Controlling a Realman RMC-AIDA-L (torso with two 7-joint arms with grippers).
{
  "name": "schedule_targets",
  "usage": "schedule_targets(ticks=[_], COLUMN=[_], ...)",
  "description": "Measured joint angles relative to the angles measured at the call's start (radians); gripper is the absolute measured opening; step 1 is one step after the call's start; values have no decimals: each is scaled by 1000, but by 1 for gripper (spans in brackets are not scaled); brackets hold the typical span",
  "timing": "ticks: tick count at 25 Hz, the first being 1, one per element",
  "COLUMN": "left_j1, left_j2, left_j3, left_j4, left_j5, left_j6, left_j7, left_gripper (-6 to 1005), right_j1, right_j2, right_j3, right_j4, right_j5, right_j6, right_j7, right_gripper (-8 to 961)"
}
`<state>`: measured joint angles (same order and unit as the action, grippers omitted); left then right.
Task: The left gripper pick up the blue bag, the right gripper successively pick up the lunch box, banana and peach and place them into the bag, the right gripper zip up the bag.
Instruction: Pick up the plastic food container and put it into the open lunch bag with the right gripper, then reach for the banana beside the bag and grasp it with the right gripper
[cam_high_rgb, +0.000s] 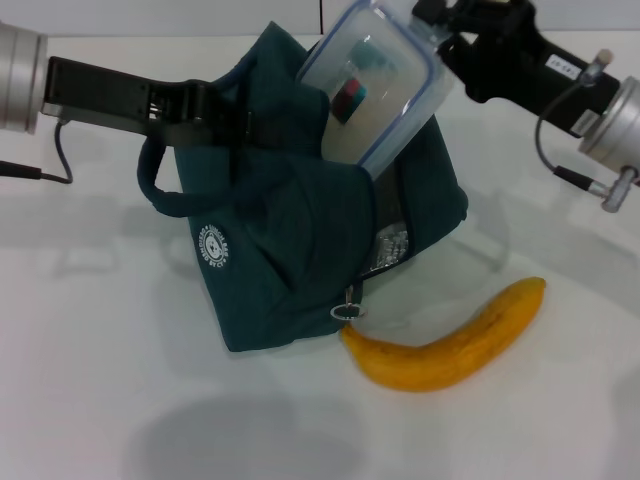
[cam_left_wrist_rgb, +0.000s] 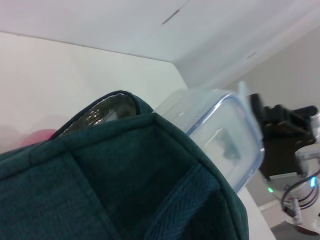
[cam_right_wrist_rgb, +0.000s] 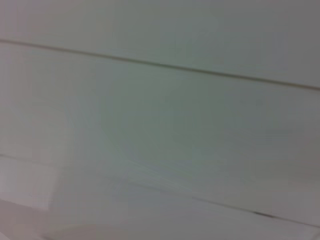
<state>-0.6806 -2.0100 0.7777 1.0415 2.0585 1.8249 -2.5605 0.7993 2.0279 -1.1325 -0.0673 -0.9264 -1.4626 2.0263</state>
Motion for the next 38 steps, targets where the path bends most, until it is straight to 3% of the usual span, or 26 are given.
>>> schedule_targets(ticks=[11,24,27,32,38], left_j1=[-7,-3,2,15,20], left_j2=[2,3,4,6,8], left_j3=[0,0,0,0,0], left_j4=[-24,-52,-52,-52,-57], left_j5=[-10,-9,-9,-7,-4], left_j6=[-3,-5,-18,-39,-49], left_j7=[26,28,31,37,39], left_gripper=[42,43,43,43,43], right_j1=[63,63,63,42,-33], right_j2=[0,0,0,0,0], right_j3=[-84,-111,-109,-110,-113], right_j4=[-51,-76,-77,-132,-220], right_j5=[4,11,12,21,21], right_j6=[133,117,96,51,-1], right_j7=[-6,-6,-5,-17,-86], right_gripper=[186,195,414,636,647])
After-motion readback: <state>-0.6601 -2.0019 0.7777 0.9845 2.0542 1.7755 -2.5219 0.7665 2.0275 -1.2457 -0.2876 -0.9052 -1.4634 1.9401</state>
